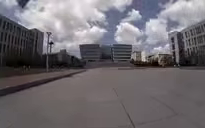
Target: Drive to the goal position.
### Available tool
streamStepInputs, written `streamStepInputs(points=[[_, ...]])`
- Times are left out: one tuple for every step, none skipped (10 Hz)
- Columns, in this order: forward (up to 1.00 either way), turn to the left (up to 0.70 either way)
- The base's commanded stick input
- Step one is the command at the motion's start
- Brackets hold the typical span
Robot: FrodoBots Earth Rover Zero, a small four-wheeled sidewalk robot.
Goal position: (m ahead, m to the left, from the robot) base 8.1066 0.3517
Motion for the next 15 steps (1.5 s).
streamStepInputs(points=[[0.70,0.00],[0.70,0.00],[0.70,0.00],[0.70,0.00],[0.70,0.00],[0.70,0.00],[0.70,0.00],[0.70,0.00],[0.70,0.00],[0.70,0.00],[0.70,0.00],[0.70,0.00],[0.70,0.00],[0.70,0.00],[0.70,0.00]])
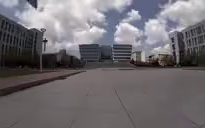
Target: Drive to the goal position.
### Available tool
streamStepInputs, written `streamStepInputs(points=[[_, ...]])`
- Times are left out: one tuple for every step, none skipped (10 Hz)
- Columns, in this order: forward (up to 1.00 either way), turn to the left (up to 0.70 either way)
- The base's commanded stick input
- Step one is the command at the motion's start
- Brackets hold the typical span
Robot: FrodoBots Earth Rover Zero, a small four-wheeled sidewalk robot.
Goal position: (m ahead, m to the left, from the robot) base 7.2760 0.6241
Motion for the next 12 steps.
streamStepInputs(points=[[0.70,0.00],[0.70,0.00],[0.70,0.00],[0.70,0.00],[0.70,0.00],[0.70,0.00],[0.70,0.00],[0.70,0.00],[0.70,0.00],[0.70,0.00],[0.70,0.00],[0.70,0.00]])
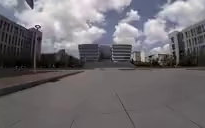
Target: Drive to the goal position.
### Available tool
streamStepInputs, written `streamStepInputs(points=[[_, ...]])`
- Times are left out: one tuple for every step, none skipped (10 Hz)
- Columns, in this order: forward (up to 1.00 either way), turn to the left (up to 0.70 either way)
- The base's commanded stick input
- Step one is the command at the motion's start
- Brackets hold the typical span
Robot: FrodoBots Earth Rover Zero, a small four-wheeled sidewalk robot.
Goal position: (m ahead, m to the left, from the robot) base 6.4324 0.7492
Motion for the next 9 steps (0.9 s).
streamStepInputs(points=[[0.70,0.00],[0.70,0.00],[0.70,0.00],[0.70,0.00],[0.70,0.00],[0.70,0.00],[0.70,0.00],[0.70,0.00],[0.70,0.00]])
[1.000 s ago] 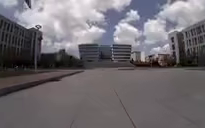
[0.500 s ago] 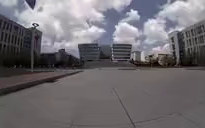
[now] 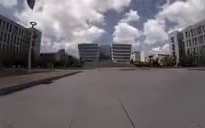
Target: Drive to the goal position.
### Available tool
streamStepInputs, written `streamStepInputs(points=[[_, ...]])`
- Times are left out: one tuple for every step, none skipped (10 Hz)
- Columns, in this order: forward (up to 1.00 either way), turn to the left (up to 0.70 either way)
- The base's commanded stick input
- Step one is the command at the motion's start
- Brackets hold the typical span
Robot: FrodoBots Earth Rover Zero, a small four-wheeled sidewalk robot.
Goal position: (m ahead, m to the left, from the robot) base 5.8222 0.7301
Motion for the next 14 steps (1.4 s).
streamStepInputs(points=[[0.70,0.00],[0.70,0.00],[0.70,0.00],[0.70,0.00],[0.70,0.00],[0.70,0.00],[0.70,0.00],[0.70,0.00],[0.70,0.00],[0.70,0.00],[0.70,0.00],[0.70,0.00],[0.70,0.00],[0.70,0.00]])
